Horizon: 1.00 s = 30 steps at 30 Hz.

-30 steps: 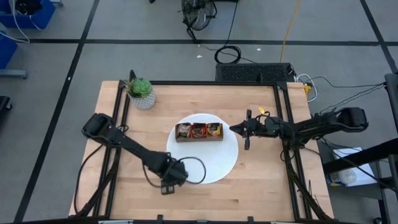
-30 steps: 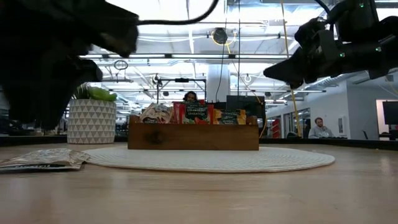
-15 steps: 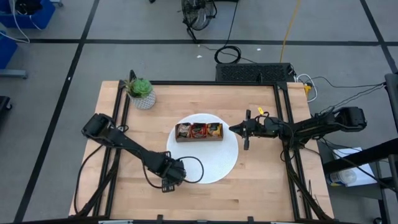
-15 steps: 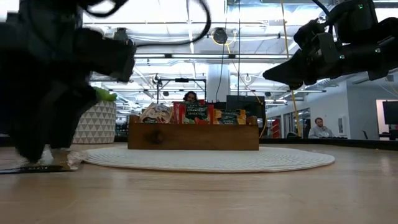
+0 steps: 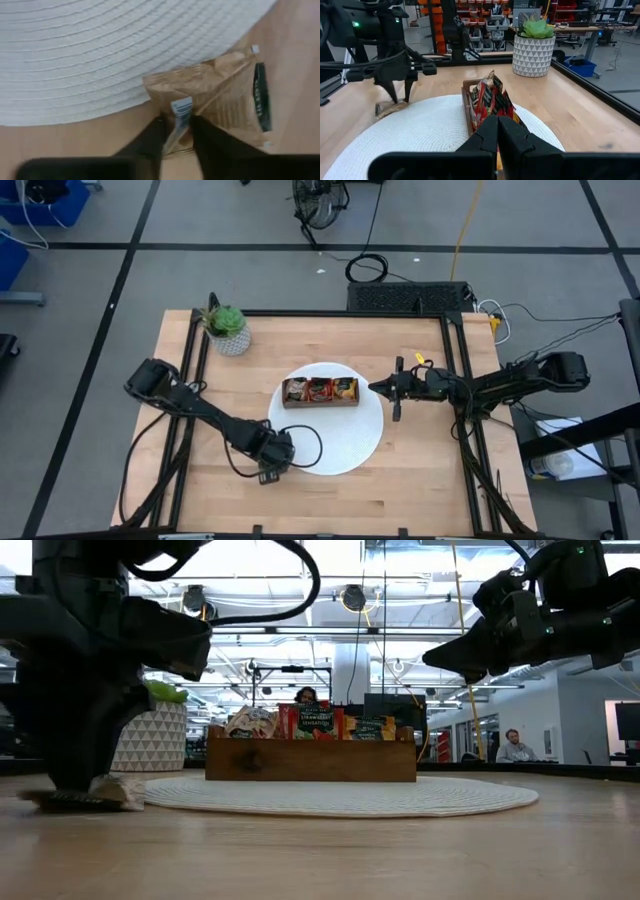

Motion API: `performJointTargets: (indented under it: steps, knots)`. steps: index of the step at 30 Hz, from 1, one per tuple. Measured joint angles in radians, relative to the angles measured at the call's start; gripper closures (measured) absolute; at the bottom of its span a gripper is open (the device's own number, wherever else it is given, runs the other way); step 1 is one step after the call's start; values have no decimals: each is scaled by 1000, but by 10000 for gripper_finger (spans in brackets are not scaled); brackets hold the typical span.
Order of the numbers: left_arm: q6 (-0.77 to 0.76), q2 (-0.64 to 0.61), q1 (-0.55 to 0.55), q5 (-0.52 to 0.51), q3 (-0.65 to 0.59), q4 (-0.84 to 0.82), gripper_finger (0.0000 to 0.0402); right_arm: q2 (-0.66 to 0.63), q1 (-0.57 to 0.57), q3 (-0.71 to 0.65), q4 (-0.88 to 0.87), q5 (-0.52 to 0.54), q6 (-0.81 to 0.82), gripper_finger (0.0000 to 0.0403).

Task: Pick & Place Tea
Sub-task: Put the brown tea bag into the left section of the wooden organizer

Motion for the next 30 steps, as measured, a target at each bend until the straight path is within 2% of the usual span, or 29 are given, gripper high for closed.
performJointTargets:
  steps: [3, 4, 7, 9, 12, 15, 18, 20, 22, 25, 30]
  knots:
    - [-6, 2, 3, 20, 14, -27, 373, 0, 0, 0, 2, 0, 0, 403]
    - [-14, 5, 3, 72, 24, -30, 384, 0, 0, 0, 3, 0, 0, 403]
    - [-38, 10, -3, 135, 59, -118, 387, 0, 0, 0, 3, 0, 0, 403]
    - [-26, 15, -11, 120, 109, -198, 393, 0, 0, 0, 3, 0, 0, 403]
    - [19, 21, -27, -38, 230, -387, 394, 0, 0, 0, 3, 0, 0, 403]
    - [109, 12, -30, -260, 350, -535, 394, 0, 0, 0, 3, 0, -2, 403]
    - [206, 15, -27, -588, 449, -681, 394, 0, 0, 0, 3, 0, -11, 403]
    - [277, 10, -24, -815, 487, -721, 390, 0, 0, 0, 3, 0, -14, 403]
    - [370, 12, -11, -978, 495, -729, 390, 0, 0, 0, 3, 0, -21, 403]
    - [484, 14, 32, -1082, 494, -722, 395, 0, 0, 0, 3, 0, -22, 403]
    - [590, 36, 95, -1149, 443, -669, 392, 0, 0, 0, 2, 0, -23, 403]
